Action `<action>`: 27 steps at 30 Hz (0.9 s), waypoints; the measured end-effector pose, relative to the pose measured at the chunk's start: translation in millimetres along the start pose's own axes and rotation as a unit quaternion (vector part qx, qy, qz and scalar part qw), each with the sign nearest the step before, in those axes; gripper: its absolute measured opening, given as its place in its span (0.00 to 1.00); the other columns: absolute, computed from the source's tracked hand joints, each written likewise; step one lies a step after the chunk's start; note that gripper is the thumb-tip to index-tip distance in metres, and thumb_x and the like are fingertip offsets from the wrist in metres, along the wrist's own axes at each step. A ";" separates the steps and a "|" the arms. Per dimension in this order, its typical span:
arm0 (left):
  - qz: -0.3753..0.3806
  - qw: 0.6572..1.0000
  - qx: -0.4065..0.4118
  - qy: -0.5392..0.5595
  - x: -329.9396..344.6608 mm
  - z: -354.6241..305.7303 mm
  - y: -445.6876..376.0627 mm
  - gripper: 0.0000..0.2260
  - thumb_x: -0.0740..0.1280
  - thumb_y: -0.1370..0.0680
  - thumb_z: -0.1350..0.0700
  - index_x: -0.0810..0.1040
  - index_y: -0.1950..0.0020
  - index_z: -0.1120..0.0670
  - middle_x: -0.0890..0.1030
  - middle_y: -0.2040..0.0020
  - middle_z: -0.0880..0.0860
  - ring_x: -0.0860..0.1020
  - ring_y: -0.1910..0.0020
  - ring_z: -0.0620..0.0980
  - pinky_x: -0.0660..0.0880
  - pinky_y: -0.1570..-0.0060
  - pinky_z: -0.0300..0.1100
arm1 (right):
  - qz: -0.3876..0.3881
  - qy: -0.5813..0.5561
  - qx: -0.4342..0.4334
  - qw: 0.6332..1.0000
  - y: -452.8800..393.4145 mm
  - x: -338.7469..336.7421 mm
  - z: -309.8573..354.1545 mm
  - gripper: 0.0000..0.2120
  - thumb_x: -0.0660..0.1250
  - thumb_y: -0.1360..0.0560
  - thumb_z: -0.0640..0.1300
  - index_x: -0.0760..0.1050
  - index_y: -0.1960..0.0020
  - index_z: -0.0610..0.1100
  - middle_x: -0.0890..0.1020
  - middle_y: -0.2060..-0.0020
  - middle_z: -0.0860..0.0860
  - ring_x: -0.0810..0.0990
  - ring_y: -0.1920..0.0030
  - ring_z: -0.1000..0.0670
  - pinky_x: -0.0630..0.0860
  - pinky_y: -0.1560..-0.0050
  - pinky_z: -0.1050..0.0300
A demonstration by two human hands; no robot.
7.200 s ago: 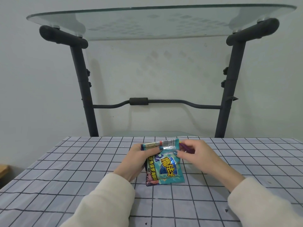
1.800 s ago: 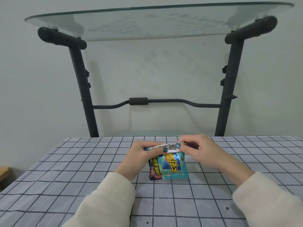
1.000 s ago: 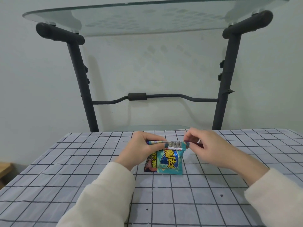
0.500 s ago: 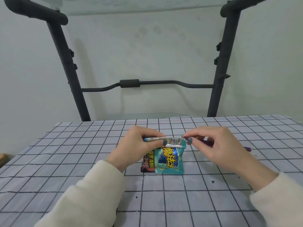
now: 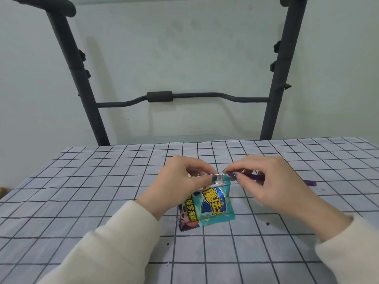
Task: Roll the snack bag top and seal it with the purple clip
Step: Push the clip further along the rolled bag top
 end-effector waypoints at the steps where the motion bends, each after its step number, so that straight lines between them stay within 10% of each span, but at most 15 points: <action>1: 0.000 1.000 0.000 -0.007 0.9 -0.7 0.1 0.03 0.71 0.28 0.56 0.85 0.59 0.51 0.85 0.64 0.47 0.78 0.69 0.37 0.71 0.72 0.29 | 0.002 -0.004 0.004 1.000 0.3 0.2 -0.3 0.10 0.68 0.28 0.37 0.83 0.53 0.50 0.84 0.61 0.60 0.80 0.58 0.59 0.70 0.62 0.76; 27: -0.022 0.991 0.021 -0.128 4.7 -8.1 3.8 0.04 0.71 0.30 0.50 0.85 0.62 0.46 0.74 0.78 0.31 0.71 0.77 0.36 0.62 0.79 0.27 | -0.010 0.012 -0.013 1.000 2.2 3.8 4.5 0.06 0.70 0.28 0.42 0.78 0.56 0.53 0.78 0.67 0.66 0.78 0.61 0.60 0.69 0.66 0.75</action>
Point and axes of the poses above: each hand's wrist, its own y-axis away from the middle knuckle, its own x-axis out of the palm, z = x × y, the point moved 3 cm from there along -y, towards the middle knuckle
